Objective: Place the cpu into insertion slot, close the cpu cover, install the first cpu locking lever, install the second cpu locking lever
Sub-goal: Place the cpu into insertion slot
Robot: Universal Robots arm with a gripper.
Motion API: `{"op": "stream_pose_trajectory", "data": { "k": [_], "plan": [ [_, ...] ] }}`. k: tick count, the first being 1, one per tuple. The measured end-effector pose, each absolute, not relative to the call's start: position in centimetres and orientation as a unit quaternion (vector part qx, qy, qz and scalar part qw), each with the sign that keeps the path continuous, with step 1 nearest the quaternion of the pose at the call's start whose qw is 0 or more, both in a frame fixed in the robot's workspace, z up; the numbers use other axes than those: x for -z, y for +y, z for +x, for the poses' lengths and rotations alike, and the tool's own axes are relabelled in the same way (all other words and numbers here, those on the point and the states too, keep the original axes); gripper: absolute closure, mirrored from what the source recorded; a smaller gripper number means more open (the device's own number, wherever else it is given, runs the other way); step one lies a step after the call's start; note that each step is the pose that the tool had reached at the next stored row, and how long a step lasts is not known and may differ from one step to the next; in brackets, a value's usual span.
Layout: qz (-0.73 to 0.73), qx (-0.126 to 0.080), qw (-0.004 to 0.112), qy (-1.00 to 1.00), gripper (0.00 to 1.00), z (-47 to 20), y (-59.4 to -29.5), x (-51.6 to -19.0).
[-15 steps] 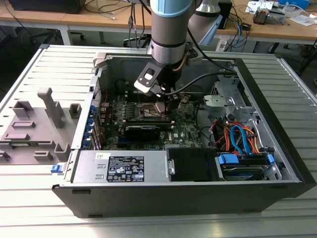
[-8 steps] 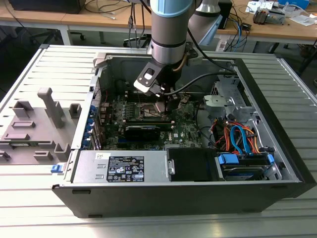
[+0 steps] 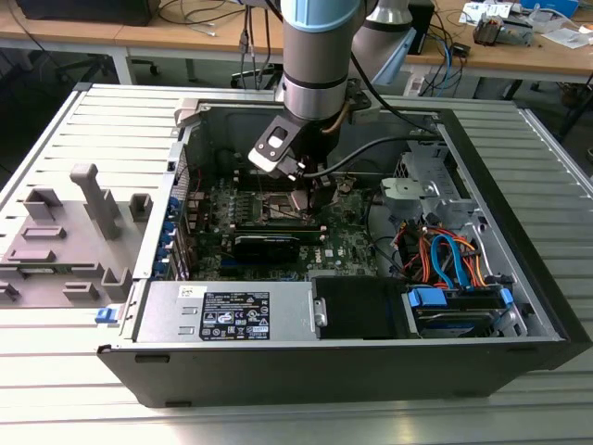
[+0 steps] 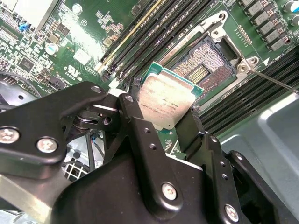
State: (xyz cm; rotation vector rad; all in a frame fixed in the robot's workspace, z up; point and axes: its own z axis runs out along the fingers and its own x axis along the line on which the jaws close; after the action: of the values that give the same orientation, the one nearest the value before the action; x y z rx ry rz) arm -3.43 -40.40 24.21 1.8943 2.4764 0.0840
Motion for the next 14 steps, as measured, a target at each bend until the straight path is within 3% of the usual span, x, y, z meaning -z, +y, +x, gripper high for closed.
{"op": "stream_pose_trajectory", "data": {
  "k": [14],
  "plan": [
    [0.618,-0.027,0.012,0.785,0.45,-3.43,-40.4,-24.21]
  ]
}}
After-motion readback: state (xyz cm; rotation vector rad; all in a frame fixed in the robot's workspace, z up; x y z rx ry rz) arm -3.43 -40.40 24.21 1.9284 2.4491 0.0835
